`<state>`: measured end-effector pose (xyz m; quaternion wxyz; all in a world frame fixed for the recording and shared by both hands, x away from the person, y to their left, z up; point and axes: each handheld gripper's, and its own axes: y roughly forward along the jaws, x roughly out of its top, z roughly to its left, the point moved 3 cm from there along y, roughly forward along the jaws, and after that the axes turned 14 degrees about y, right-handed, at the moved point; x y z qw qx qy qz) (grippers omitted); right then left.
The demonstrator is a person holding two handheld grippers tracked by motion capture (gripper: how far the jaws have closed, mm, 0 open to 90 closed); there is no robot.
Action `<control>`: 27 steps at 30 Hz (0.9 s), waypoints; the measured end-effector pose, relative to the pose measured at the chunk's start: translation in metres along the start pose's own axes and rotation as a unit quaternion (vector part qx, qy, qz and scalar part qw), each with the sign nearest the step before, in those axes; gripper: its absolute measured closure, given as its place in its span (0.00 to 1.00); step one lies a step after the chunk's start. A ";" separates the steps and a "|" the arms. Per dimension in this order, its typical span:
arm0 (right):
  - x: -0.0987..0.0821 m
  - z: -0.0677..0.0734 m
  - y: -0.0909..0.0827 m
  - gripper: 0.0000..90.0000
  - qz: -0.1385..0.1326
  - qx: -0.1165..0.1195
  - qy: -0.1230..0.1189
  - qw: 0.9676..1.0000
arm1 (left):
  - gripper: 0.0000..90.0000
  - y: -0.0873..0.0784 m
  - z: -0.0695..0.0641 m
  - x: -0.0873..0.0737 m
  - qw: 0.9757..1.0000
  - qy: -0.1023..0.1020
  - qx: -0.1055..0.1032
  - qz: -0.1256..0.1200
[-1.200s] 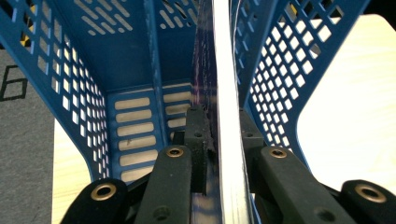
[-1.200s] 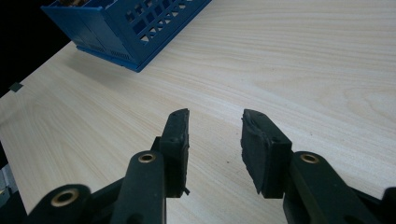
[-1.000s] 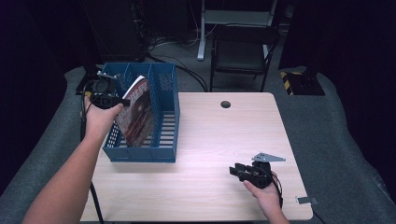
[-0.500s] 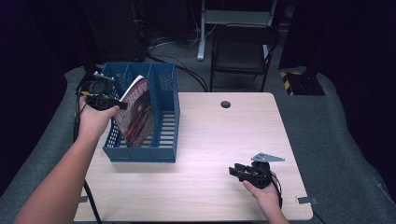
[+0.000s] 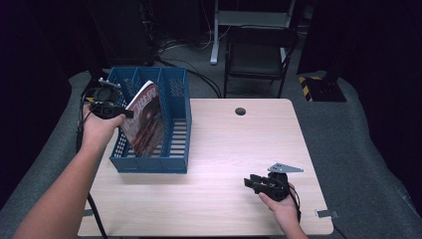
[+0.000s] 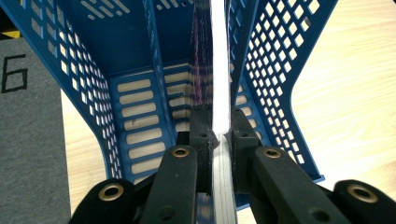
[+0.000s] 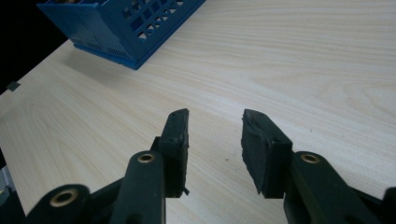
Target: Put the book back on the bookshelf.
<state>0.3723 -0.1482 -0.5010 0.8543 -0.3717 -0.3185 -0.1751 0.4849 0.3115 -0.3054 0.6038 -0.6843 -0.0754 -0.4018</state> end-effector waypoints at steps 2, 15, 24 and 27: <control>0.000 0.000 0.000 0.68 0.001 -0.001 0.001 1.000 | 0.93 0.000 0.000 0.000 1.000 0.002 0.004 0.000; 0.000 0.001 0.000 0.68 -0.002 -0.003 0.000 1.000 | 0.93 0.001 0.004 0.003 1.000 -0.002 0.010 -0.013; 0.000 0.001 0.000 0.68 -0.004 -0.001 0.000 1.000 | 0.94 0.001 0.005 0.011 1.000 -0.001 0.021 -0.019; 0.000 0.001 -0.001 0.68 -0.004 -0.001 -0.001 1.000 | 0.94 0.000 0.006 0.014 0.999 -0.005 0.022 -0.024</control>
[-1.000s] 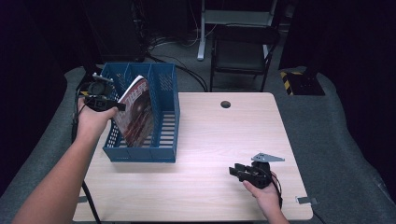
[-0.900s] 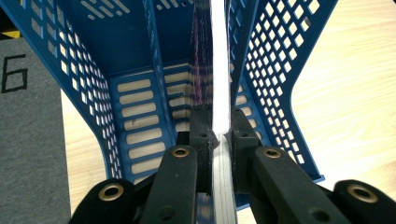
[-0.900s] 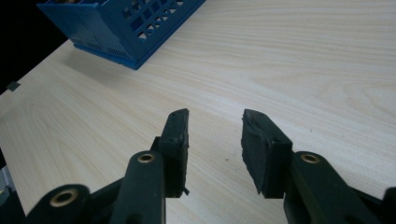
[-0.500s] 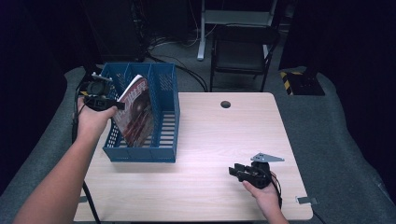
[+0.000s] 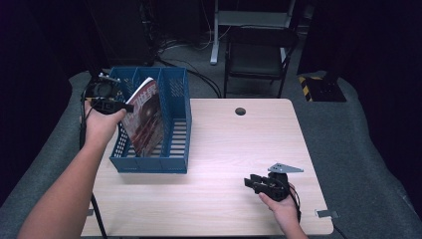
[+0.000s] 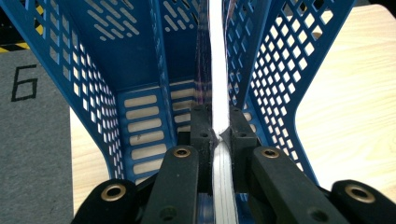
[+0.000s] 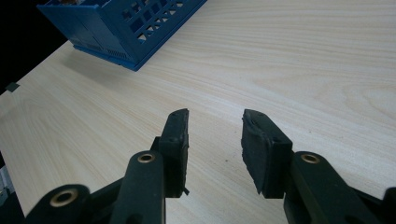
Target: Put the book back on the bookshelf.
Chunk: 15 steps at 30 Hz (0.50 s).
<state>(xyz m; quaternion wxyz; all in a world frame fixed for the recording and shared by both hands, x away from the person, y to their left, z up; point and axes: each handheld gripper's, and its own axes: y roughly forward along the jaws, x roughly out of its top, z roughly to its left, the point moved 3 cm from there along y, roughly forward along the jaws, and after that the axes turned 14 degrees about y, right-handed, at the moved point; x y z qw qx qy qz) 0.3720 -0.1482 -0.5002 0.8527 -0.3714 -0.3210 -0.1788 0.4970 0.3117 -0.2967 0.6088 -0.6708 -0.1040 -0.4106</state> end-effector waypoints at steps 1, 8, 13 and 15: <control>0.000 0.000 0.000 0.68 0.000 0.000 0.000 1.000 | 0.94 0.000 0.001 0.001 1.000 -0.004 0.000 0.001; 0.000 0.000 -0.001 0.68 0.000 0.000 0.002 1.000 | 0.94 0.003 0.008 0.005 0.999 -0.026 0.012 -0.017; 0.000 0.000 -0.001 0.68 0.000 0.001 0.003 1.000 | 0.94 0.007 0.015 0.007 0.998 -0.046 0.020 -0.029; 0.000 0.000 -0.001 0.68 0.000 0.001 0.003 1.000 | 0.94 0.009 0.016 0.008 0.998 -0.054 0.023 -0.032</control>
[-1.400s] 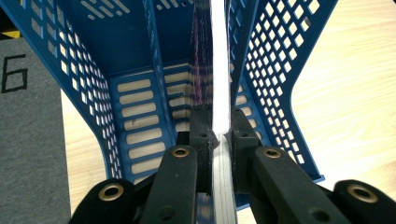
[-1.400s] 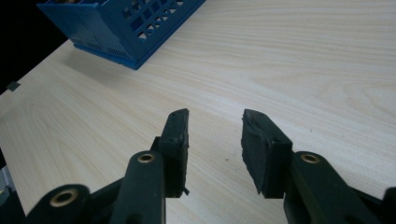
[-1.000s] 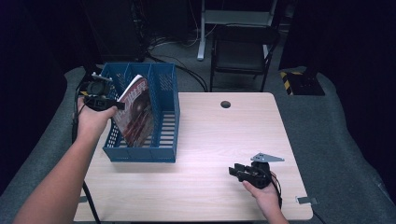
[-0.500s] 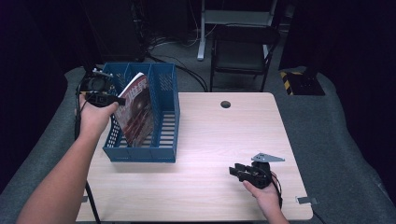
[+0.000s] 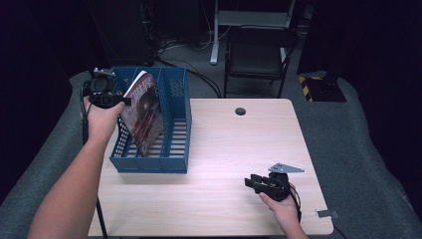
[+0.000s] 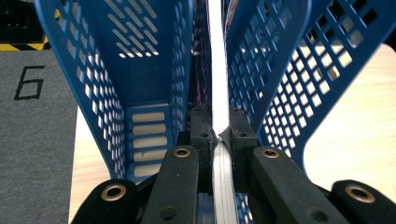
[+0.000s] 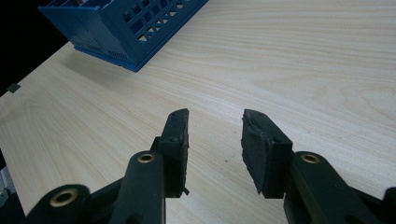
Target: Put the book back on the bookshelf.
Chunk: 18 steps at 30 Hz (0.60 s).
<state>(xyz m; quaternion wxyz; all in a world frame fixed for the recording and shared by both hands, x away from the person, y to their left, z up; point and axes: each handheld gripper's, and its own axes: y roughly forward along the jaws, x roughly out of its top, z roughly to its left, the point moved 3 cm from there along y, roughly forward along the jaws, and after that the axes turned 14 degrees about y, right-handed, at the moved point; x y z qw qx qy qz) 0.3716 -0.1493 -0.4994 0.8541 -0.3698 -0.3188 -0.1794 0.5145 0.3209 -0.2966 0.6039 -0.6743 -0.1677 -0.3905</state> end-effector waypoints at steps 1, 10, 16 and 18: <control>0.000 0.000 0.000 0.68 0.001 0.000 0.002 1.000 | 0.94 0.001 0.001 0.000 1.000 -0.001 0.002 -0.003; 0.000 0.000 0.000 0.68 -0.002 0.001 0.000 1.000 | 0.94 0.009 0.002 0.002 1.000 -0.012 0.012 -0.010; 0.000 -0.001 0.000 0.68 0.001 0.001 0.000 1.000 | 0.94 0.013 0.001 0.003 1.000 -0.014 0.014 -0.012; -0.001 0.000 0.000 0.68 0.004 0.001 0.004 1.000 | 0.94 0.014 0.000 0.004 1.000 -0.015 0.017 -0.015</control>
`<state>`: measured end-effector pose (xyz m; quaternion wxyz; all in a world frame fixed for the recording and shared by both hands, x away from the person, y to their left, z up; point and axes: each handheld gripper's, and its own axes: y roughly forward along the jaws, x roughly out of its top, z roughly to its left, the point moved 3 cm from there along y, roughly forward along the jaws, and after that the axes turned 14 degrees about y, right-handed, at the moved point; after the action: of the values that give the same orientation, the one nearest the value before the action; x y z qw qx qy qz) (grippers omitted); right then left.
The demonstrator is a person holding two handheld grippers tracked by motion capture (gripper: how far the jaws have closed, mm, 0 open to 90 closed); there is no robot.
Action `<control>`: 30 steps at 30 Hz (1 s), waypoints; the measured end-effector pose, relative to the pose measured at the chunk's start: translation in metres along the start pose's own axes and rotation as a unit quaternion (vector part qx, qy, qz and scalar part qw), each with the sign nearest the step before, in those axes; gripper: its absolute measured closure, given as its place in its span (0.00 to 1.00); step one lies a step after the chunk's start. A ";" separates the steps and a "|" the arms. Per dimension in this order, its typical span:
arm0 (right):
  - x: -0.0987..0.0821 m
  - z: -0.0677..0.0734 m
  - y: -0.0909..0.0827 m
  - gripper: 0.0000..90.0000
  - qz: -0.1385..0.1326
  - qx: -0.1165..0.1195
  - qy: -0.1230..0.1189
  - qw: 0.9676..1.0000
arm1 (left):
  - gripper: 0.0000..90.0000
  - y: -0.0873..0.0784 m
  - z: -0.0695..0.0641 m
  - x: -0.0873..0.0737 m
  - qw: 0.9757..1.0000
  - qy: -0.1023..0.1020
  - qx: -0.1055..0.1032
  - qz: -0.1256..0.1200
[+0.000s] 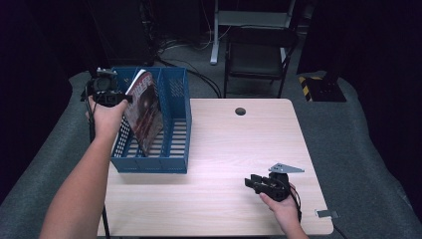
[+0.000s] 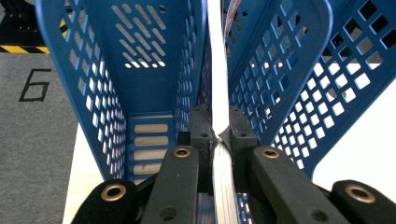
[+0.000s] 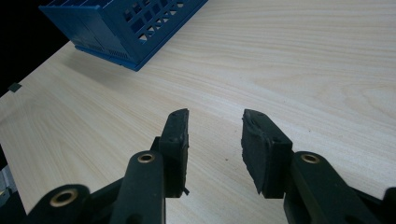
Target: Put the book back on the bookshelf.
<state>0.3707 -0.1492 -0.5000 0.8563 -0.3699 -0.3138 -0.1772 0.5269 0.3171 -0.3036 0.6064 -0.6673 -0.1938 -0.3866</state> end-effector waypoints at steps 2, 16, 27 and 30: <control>0.000 0.000 0.001 0.68 -0.001 0.000 -0.001 1.000 | 0.94 0.001 0.000 0.001 1.000 0.002 0.002 -0.002; -0.001 0.000 0.002 0.68 0.004 0.001 -0.002 1.000 | 0.94 0.006 0.001 0.002 0.999 -0.008 0.019 -0.034; -0.001 0.000 0.003 0.68 0.002 0.001 -0.008 1.000 | 0.94 0.011 0.000 -0.002 0.999 -0.007 0.028 -0.036; -0.001 0.000 0.003 0.68 0.002 0.000 -0.008 1.000 | 0.94 0.014 -0.001 -0.004 0.999 -0.007 0.029 -0.035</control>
<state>0.3715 -0.1470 -0.5020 0.8544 -0.3717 -0.3195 -0.1725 0.5338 0.3147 -0.3158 0.6105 -0.6447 -0.2324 -0.3970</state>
